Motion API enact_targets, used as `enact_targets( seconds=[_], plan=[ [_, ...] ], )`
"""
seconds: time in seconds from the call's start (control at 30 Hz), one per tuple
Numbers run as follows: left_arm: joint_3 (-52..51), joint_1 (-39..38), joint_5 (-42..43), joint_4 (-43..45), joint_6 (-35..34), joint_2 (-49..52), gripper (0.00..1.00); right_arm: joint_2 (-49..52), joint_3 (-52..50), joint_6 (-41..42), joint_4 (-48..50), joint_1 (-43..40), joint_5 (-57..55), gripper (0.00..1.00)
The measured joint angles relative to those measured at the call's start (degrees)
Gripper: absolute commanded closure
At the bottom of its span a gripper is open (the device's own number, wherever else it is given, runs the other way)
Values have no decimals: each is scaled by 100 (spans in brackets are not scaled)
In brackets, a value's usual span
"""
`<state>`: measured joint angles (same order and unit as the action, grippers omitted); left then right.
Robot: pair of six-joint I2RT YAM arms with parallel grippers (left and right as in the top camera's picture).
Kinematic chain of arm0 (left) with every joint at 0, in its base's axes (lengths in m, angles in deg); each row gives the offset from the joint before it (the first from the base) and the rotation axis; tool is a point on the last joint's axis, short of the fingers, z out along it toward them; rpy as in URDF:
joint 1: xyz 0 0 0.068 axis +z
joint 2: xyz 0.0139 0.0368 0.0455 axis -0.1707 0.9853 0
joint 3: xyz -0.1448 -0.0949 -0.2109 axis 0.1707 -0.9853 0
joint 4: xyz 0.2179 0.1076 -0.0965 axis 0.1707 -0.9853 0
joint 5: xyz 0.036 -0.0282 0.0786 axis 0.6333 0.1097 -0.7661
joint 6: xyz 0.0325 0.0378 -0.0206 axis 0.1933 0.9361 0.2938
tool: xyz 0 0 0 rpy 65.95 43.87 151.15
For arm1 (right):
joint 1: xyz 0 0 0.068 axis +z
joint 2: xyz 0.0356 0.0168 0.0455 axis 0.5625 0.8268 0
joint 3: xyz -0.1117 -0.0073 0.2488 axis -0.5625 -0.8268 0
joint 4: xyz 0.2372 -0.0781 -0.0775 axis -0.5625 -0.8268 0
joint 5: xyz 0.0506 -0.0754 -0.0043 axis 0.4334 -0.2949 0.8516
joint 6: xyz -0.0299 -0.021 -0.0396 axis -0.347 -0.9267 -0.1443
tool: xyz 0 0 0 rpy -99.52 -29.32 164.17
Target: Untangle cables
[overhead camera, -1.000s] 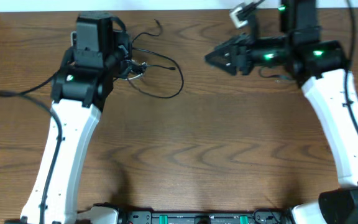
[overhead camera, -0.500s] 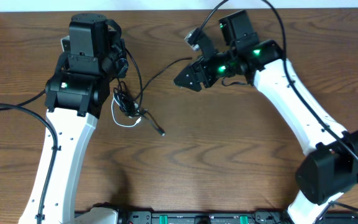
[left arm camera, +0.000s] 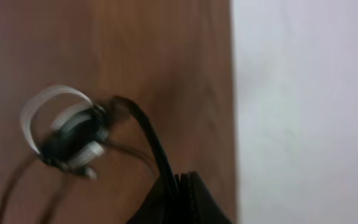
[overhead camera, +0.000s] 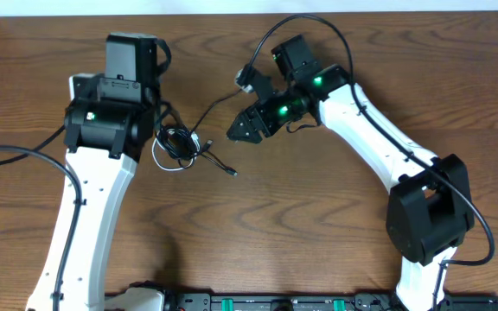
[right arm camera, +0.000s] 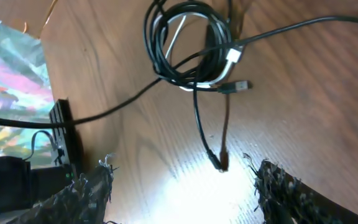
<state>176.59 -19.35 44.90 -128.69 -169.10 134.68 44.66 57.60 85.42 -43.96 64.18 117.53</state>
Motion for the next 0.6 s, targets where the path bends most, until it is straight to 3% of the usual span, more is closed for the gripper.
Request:
enact_targets(
  seconds=[0.17,0.3,0.47,0.6],
  plan=[
    [13,0,-520,-442,315,564,93,0,0,-61,0,7,-7,24],
    [13,0,-634,-588,1029,1069,93,0,0,-81,-61,17,-149,23],
    [13,0,-590,-553,2643,1117,93,0,0,-85,-17,149,-356,25],
    [13,4,116,-92,4170,966,93,0,-2,-87,120,332,-455,26]
  ],
)
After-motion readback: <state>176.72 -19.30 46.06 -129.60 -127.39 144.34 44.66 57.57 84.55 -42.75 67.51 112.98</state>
